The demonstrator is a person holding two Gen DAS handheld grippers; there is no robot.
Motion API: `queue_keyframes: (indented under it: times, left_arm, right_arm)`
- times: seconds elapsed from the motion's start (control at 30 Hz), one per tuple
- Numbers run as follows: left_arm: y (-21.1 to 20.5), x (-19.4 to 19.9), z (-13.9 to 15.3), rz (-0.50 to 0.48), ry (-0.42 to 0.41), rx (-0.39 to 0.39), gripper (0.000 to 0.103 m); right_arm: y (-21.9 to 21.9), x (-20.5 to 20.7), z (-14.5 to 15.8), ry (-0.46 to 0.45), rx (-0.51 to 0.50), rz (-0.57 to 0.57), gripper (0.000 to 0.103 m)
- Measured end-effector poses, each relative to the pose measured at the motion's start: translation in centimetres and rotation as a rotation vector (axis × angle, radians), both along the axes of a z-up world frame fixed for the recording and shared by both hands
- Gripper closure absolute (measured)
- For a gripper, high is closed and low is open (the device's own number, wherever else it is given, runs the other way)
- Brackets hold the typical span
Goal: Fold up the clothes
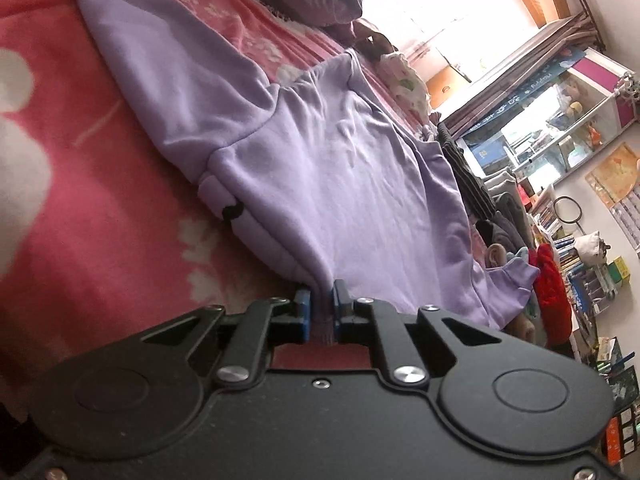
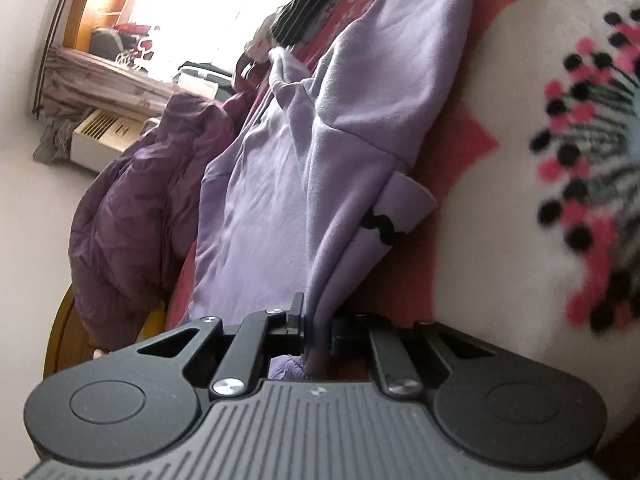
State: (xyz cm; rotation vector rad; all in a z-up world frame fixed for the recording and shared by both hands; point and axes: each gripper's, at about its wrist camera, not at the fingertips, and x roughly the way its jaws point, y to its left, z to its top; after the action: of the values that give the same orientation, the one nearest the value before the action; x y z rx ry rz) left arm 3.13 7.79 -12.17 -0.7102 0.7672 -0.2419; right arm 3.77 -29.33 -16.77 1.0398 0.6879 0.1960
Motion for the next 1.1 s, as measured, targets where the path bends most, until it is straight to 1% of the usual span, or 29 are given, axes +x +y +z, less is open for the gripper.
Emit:
queue_keyframes:
  times: [0.07, 0.13, 0.17, 0.2, 0.23, 0.27, 0.3, 0.33, 0.37, 0.43, 0.5, 0.53, 0.67, 0.77, 0.8, 0.87, 0.93, 1.03, 1.1]
  left_arm:
    - [0.0, -0.4, -0.2, -0.003, 0.014, 0.006, 0.095]
    - [-0.1, -0.1, -0.8, -0.02, 0.059, 0.018, 0.095]
    - [0.0, 0.2, -1.1, -0.029, 0.075, 0.01, 0.094]
    - [0.3, 0.4, -1.4, -0.039, 0.084, -0.005, 0.091]
    - [0.7, 0.5, -1.4, -0.041, 0.091, -0.029, 0.088]
    - [1.2, 0.6, -1.1, -0.033, 0.084, -0.041, 0.08]
    - [1.7, 0.6, -0.7, -0.021, 0.072, -0.045, 0.069]
    - [2.2, 0.6, -0.3, -0.004, 0.057, -0.034, 0.064]
    - [2.8, 0.7, -0.1, 0.019, 0.045, -0.021, 0.062]
    - [4.2, 1.0, 0.3, 0.073, 0.027, -0.004, 0.062]
    - [6.1, 1.7, 0.3, 0.138, 0.017, 0.0, 0.06]
    - [7.0, 2.0, 0.2, 0.174, 0.014, -0.004, 0.06]
    - [10.6, 3.7, -0.6, 0.275, -0.006, -0.082, 0.06]
    - [12.3, 5.7, -1.1, 0.335, -0.014, -0.075, 0.06]
    - [12.8, 6.3, -1.3, 0.354, -0.006, -0.08, 0.06]
    - [14.0, 7.6, -1.8, 0.387, 0.006, -0.115, 0.06]
    - [15.0, 8.9, -1.7, 0.413, 0.009, -0.124, 0.06]
    - [16.3, 11.8, -1.1, 0.436, -0.007, -0.088, 0.06]
    - [17.4, 13.7, -1.1, 0.45, -0.013, -0.079, 0.06]
  right_arm:
    - [0.3, -0.5, 0.2, 0.013, -0.016, 0.006, 0.091]
    - [0.5, -1.0, 0.3, 0.02, -0.044, 0.005, 0.093]
    - [0.5, -1.2, 0.4, 0.023, -0.057, 0.005, 0.092]
    - [0.6, -1.5, 0.5, 0.026, -0.068, 0.004, 0.088]
    - [0.4, -1.7, 0.7, 0.029, -0.051, -0.001, 0.083]
    - [0.2, -1.9, 0.9, 0.032, -0.036, -0.007, 0.08]
    - [0.0, -2.1, 1.2, 0.031, -0.048, -0.015, 0.076]
    - [-0.1, -2.4, 1.5, 0.03, -0.06, -0.022, 0.074]
    - [-0.4, -2.7, 1.8, 0.025, -0.068, -0.032, 0.071]
    - [-0.8, -3.0, 2.0, 0.02, -0.068, -0.047, 0.065]
    - [-1.2, -3.1, 1.8, 0.016, -0.065, -0.069, 0.065]
    - [-1.2, -3.0, 1.9, 0.018, -0.074, -0.074, 0.065]
    - [-0.4, -2.2, 2.1, -0.003, -0.119, -0.054, 0.063]
    - [0.0, -1.8, 2.1, -0.02, -0.173, -0.037, 0.064]
    - [0.1, -1.7, 2.0, -0.026, -0.191, -0.032, 0.065]
    - [0.0, -1.5, 2.0, -0.034, -0.211, -0.028, 0.065]
    - [0.0, -1.3, 1.9, -0.046, -0.23, -0.02, 0.065]
    - [0.0, -0.9, 1.7, -0.061, -0.26, -0.005, 0.065]
    - [0.0, -0.7, 1.5, -0.07, -0.269, 0.005, 0.065]
